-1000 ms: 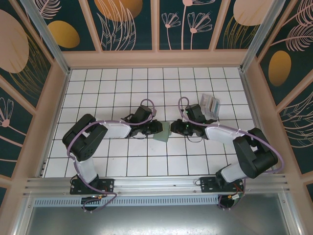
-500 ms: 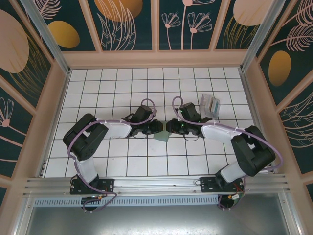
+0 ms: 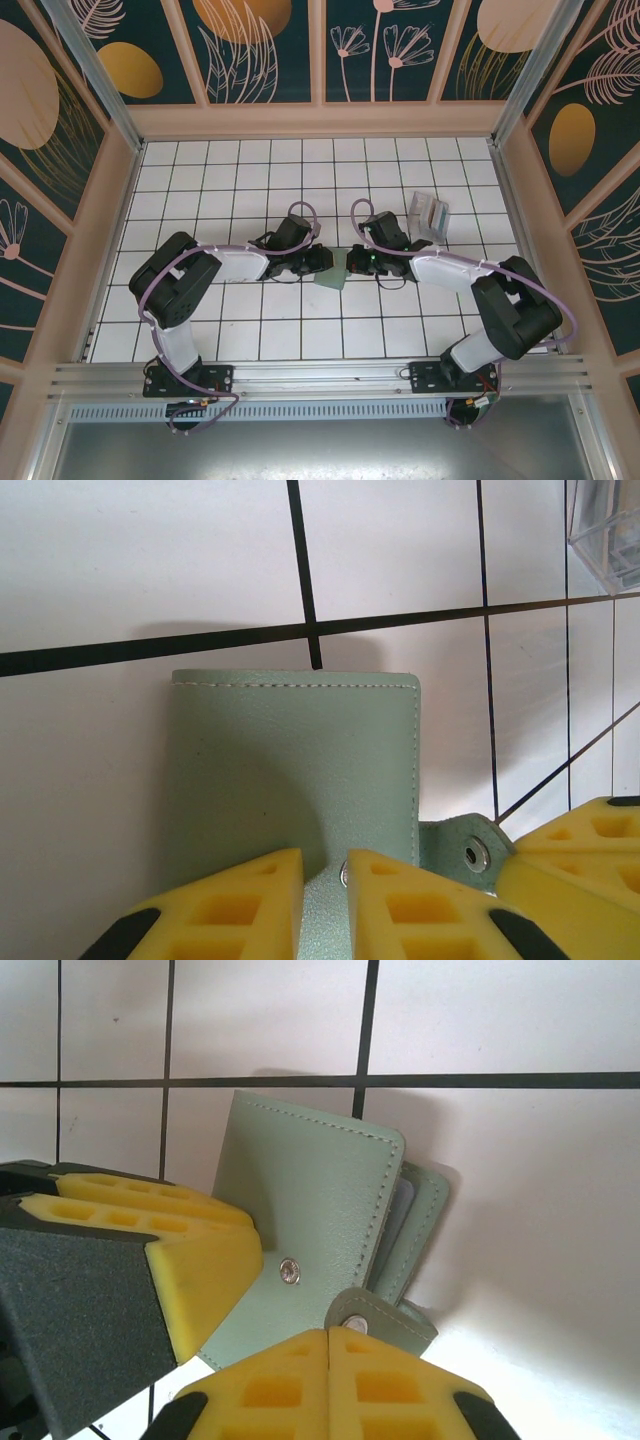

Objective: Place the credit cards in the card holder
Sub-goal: Close the button on the card holder.

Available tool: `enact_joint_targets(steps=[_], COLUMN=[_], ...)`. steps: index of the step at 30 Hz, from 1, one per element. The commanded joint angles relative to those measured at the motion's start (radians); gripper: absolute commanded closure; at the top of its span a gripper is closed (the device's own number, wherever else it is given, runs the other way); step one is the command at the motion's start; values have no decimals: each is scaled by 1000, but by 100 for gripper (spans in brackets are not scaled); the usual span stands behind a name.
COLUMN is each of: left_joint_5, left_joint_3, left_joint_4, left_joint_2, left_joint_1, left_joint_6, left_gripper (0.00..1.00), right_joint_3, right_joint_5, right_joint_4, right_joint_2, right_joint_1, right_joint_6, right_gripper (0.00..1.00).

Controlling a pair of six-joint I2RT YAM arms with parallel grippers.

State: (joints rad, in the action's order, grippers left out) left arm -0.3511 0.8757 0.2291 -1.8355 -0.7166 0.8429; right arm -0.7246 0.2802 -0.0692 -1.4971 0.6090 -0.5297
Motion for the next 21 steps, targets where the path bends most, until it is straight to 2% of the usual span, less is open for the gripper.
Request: enact_joint_targets(steps=[1,3,4,6,9,12,21], left_joint_5=[19,25,32,50,92,133,253], left_joint_3=[-13,-17,-17,-22,-41,-36,-45], left_joint_4=[-73,-75,-85,-109,-144,-189,-266], left_joint_2=[-8,13,23,48,97,116,218], left_joint_1=[-5,-6,-6,-5,-5,-4,11], left_joint_6=[-1,0,-1,-5,-10,-25,-30], left_gripper=[78,76,72,57,47,44,43], right_joint_3=[-6,-8,-6,-1,-1,2,-37], right_joint_5=[-11,-5,-1,3,11,26,54], right_joint_4=[-6,-2,0,9,15,31,62], right_joint_2=[39,52,59,70,73,62,-1], right_joint_1=[10,11,12,15,18,24,79], right_joint_6=[9,14,19,27,31,26,27], right_gripper=[100,100,100,100,100,100,100])
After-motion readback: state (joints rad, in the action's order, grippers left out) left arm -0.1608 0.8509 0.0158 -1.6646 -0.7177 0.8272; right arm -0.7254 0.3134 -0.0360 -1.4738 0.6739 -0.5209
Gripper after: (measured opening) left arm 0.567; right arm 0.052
